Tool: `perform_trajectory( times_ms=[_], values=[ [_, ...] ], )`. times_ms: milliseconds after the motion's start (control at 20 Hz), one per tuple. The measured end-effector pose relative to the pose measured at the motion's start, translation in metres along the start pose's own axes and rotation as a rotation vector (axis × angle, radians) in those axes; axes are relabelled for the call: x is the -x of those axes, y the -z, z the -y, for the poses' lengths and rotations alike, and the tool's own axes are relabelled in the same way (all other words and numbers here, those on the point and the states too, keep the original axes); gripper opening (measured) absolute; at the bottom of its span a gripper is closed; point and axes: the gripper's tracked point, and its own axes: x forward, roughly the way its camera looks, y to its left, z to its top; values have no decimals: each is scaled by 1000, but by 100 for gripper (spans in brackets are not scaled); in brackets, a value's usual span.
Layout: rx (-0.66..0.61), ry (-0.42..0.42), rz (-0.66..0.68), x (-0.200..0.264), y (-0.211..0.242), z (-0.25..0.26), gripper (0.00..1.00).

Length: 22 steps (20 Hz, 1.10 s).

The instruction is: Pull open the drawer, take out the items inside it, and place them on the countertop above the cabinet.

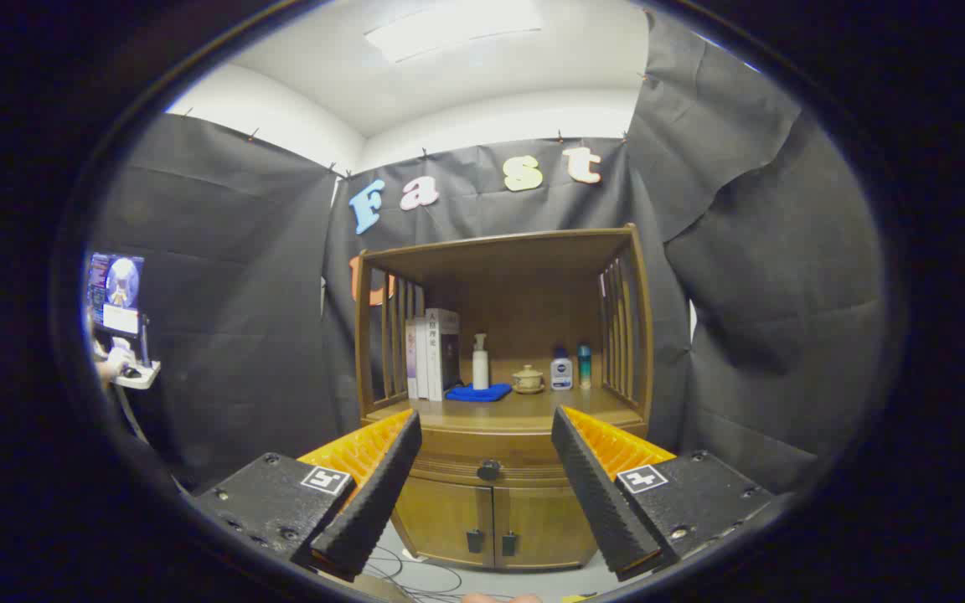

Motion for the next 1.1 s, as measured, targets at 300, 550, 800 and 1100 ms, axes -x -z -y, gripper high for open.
perform_trajectory(
  times_ms=[300, 550, 800, 1100],
  values=[
    [15, 6, 1, 8, 3, -5, 100],
    [27, 1, 16, 8, 4, -7, 100],
    [25, -2, 30, 7, 2, -6, 100],
    [24, -2, -5, -2, 10, -7, 100]
  ],
)
